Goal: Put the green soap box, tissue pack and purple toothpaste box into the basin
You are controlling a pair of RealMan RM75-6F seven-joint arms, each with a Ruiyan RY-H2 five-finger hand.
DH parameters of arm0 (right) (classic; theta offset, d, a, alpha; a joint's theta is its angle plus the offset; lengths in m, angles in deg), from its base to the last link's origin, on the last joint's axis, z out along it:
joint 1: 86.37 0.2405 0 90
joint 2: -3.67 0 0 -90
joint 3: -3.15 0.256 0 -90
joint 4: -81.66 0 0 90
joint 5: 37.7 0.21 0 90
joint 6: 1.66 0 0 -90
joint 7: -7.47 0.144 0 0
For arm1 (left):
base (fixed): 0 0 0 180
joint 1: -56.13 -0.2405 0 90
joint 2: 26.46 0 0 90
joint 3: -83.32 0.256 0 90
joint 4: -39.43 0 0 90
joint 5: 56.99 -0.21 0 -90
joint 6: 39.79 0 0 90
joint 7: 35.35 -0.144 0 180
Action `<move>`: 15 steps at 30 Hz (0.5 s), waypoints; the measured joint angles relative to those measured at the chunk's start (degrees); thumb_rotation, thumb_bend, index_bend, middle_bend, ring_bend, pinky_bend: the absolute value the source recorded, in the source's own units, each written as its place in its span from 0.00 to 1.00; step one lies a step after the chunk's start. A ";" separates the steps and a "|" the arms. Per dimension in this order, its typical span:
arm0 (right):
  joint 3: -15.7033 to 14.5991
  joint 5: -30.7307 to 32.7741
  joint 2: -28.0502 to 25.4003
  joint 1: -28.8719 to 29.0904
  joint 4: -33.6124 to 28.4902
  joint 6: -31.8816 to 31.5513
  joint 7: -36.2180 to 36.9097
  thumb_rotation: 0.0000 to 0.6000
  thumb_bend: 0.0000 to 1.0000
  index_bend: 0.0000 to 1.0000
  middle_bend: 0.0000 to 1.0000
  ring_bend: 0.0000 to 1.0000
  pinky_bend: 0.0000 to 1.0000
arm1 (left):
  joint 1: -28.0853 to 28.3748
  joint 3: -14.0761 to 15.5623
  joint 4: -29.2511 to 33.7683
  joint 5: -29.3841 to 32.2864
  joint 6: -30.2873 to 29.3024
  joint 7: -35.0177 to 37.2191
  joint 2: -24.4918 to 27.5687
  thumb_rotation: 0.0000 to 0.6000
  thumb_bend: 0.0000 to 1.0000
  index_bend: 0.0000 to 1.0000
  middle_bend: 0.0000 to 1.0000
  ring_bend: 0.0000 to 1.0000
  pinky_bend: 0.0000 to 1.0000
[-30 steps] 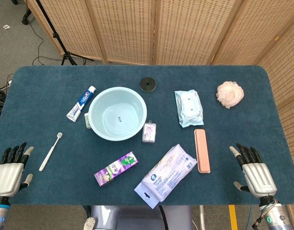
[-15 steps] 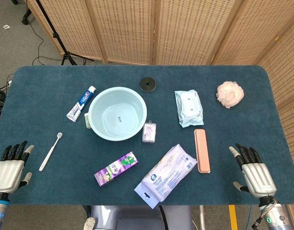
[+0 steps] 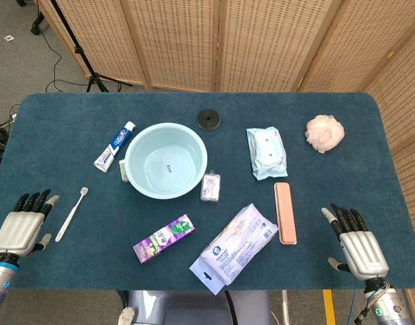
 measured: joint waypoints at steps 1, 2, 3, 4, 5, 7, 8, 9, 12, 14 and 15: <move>-0.02 -0.04 0.00 0.00 -0.02 0.01 0.03 1.00 0.16 0.00 0.00 0.00 0.00 | 0.52 -0.08 0.21 0.78 0.93 -0.05 0.31 1.00 0.33 0.10 0.00 0.00 0.00; -0.05 -0.10 0.00 -0.01 -0.02 0.01 0.07 1.00 0.16 0.00 0.00 0.00 0.00 | 1.04 -0.15 0.43 1.64 1.85 -0.10 0.62 1.00 0.33 0.11 0.00 0.00 0.00; -0.07 -0.13 -0.01 -0.01 -0.02 0.01 0.12 1.00 0.16 0.00 0.00 0.00 0.00 | 1.76 -0.21 0.71 2.89 3.11 -0.18 1.02 1.00 0.33 0.12 0.00 0.00 0.00; -0.08 -0.17 -0.02 -0.01 -0.03 0.01 0.16 1.00 0.16 0.00 0.00 0.00 0.00 | 2.34 -0.23 0.90 3.81 4.08 -0.27 1.31 1.00 0.33 0.12 0.00 0.00 0.00; -0.08 -0.21 -0.04 -0.01 -0.05 0.00 0.23 1.00 0.16 0.00 0.00 0.00 0.00 | 2.93 -0.23 1.07 4.68 5.03 -0.39 1.60 1.00 0.33 0.12 0.00 0.00 0.00; -0.06 -0.24 -0.08 -0.02 -0.06 -0.04 0.34 1.00 0.16 0.00 0.00 0.00 0.00 | 4.38 -0.13 1.36 6.39 6.89 -0.80 2.26 1.00 0.33 0.12 0.00 0.00 0.00; -0.04 -0.24 -0.11 -0.03 -0.07 -0.06 0.44 1.00 0.16 0.00 0.00 0.00 0.00 | 4.91 -0.05 1.39 6.90 7.34 -1.10 2.48 1.00 0.33 0.12 0.00 0.00 0.00; -0.03 -0.21 -0.14 -0.03 -0.06 -0.07 0.51 1.00 0.16 0.00 0.00 0.00 0.00 | 5.38 0.05 1.25 7.40 7.58 -1.53 2.61 1.00 0.33 0.12 0.00 0.00 0.00; -0.02 -0.13 -0.20 -0.02 -0.06 0.00 0.64 1.00 0.16 0.00 0.00 0.00 0.00 | 6.01 0.13 0.22 8.66 7.63 -1.91 2.27 1.00 0.33 0.12 0.00 0.00 0.00; -0.01 -0.18 -0.23 -0.01 -0.07 0.00 0.68 1.00 0.16 0.00 0.00 0.00 0.00 | 6.41 0.11 -0.66 9.74 7.63 -1.99 1.76 1.00 0.33 0.12 0.00 0.00 0.00; 0.00 -0.18 -0.23 -0.01 -0.07 0.00 0.68 1.00 0.16 0.00 0.00 0.00 0.00 | 6.68 0.10 -1.33 10.38 7.61 -2.06 1.34 1.00 0.33 0.12 0.00 0.00 0.00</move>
